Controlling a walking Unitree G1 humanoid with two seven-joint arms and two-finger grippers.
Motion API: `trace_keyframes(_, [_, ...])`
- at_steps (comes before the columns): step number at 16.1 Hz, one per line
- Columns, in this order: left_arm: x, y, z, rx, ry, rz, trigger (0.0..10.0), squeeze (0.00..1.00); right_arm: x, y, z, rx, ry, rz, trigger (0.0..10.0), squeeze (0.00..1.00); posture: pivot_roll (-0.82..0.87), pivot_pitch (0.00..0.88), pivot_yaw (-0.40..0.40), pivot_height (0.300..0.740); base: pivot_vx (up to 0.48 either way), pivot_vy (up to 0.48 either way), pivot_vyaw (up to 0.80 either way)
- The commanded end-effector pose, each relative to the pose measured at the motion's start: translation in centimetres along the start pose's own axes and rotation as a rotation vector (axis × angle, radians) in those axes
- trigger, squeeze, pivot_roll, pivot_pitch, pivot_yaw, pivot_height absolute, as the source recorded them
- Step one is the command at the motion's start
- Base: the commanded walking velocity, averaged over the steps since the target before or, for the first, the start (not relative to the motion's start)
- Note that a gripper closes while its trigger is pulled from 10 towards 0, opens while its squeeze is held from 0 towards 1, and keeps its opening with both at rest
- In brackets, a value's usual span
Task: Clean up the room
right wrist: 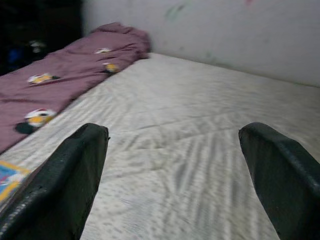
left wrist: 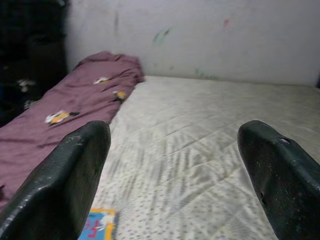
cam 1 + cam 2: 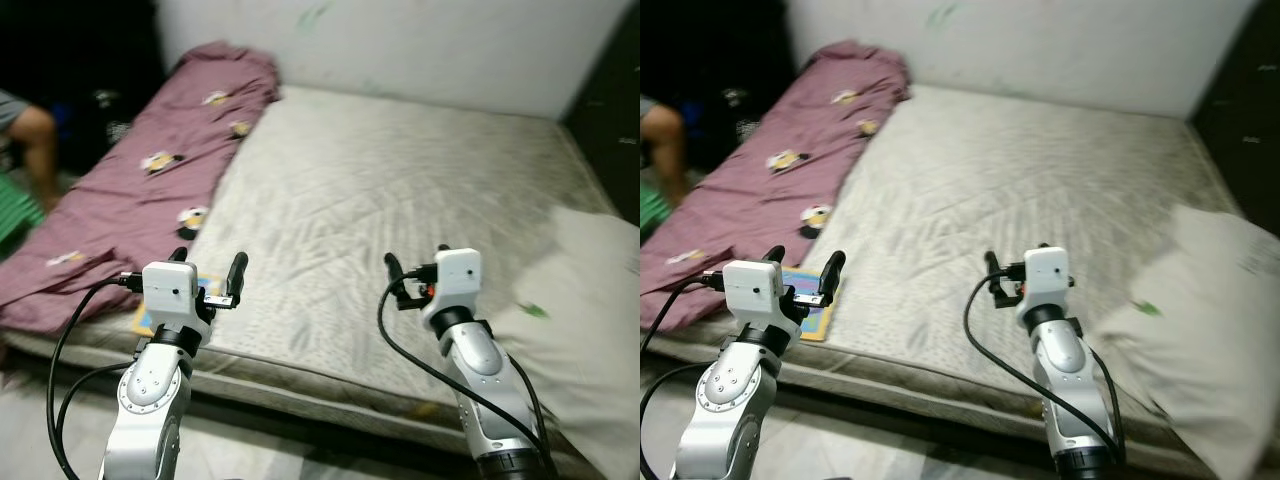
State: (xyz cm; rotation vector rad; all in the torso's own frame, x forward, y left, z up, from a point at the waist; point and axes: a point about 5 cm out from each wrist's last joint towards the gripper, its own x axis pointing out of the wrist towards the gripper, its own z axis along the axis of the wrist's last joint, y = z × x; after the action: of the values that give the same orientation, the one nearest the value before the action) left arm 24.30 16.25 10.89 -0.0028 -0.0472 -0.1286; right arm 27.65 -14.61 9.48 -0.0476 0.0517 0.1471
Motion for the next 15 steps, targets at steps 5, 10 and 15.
trace_keyframes(5, [-0.03, 0.10, -0.06, 0.001, 0.003, 0.007, 10.0, 0.00, 0.21, -0.23, 0.22, 0.000, -0.006, -0.007, 10.0, 0.00, 0.01, 0.000, -0.028, 0.740, 0.208, 0.000, 0.00])
trace_keyframes(10, [0.02, 0.19, -0.23, 0.009, 0.017, 0.030, 10.0, 0.00, 0.22, -0.23, 0.17, 0.004, -0.004, -0.008, 10.0, 0.00, 0.01, 0.000, -0.028, 0.740, 0.000, 0.000, 0.00])
trace_keyframes(15, [0.02, 0.11, -0.22, 0.020, 0.017, 0.027, 10.0, 0.00, 0.24, -0.26, 0.11, 0.007, 0.000, -0.010, 10.0, 0.00, 0.01, 0.000, -0.027, 0.740, 0.000, -0.137, -0.19])
